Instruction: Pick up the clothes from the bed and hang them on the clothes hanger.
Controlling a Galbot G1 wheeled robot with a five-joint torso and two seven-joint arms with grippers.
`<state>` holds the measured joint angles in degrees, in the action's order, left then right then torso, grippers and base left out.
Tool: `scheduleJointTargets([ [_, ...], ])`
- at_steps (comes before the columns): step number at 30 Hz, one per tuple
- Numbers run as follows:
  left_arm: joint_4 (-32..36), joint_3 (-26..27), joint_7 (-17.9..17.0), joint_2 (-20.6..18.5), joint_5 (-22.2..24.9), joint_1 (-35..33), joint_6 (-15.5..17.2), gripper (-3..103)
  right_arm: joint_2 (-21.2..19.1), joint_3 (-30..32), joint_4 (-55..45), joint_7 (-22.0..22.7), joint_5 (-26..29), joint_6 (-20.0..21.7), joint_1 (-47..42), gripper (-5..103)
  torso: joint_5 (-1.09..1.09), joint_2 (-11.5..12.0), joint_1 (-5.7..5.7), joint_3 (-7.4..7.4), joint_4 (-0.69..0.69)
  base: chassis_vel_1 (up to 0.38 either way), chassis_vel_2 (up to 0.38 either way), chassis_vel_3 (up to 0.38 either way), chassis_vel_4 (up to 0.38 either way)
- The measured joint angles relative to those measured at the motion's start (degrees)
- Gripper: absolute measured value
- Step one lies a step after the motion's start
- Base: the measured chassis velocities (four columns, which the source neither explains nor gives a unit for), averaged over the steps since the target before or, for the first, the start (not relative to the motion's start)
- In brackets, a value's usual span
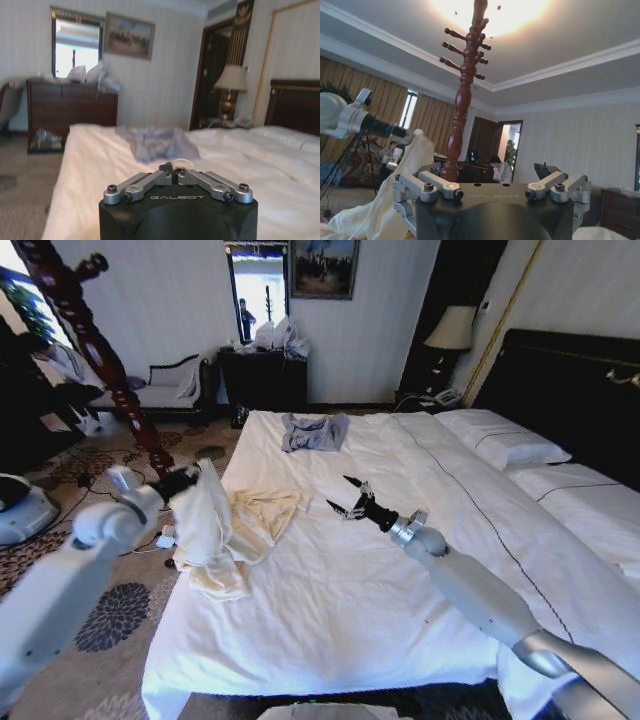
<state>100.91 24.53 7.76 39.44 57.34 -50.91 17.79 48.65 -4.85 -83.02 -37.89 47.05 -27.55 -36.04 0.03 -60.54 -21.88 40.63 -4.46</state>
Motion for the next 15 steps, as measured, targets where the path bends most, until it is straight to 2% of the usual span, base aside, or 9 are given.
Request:
scheduleJointTargets([
  [6,0.9,1.3,-3.0,2.9,-5.3,-6.8,0.9,0,0.0,0.6,-0.3,0.1,-0.8,-0.6,-1.6,100,-0.04,0.0,0.01,0.00,0.03,0.000,0.000,0.000,0.000],
  [10,3.4,5.3,-6.3,5.9,-8.9,-14.0,1.4,0,-0.4,2.4,-0.3,-0.4,-1.5,-1.4,-3.7,100,-0.03,0.0,0.00,0.00,0.02,0.000,0.000,0.000,0.000],
  [13,4.0,6.7,-7.3,7.1,-9.4,-15.5,1.4,0,-0.9,3.8,-0.4,-0.7,-1.8,-1.7,-5.2,100,-0.02,0.0,0.01,0.00,0.04,0.000,0.000,0.000,0.000],
  [14,4.2,7.4,-7.8,7.8,-9.4,-16.0,1.5,0,-1.3,4.8,-0.6,-0.9,-2.1,-1.8,-6.3,100,-0.03,0.0,0.01,-0.01,0.03,0.000,0.000,0.000,0.000],
  [15,4.5,8.9,-8.7,8.7,-9.4,-17.0,1.6,0,-1.7,6.1,-0.9,-1.2,-2.6,-2.1,-7.7,100,-0.04,0.0,0.01,-0.01,-0.05,0.000,0.000,0.000,0.000],
])
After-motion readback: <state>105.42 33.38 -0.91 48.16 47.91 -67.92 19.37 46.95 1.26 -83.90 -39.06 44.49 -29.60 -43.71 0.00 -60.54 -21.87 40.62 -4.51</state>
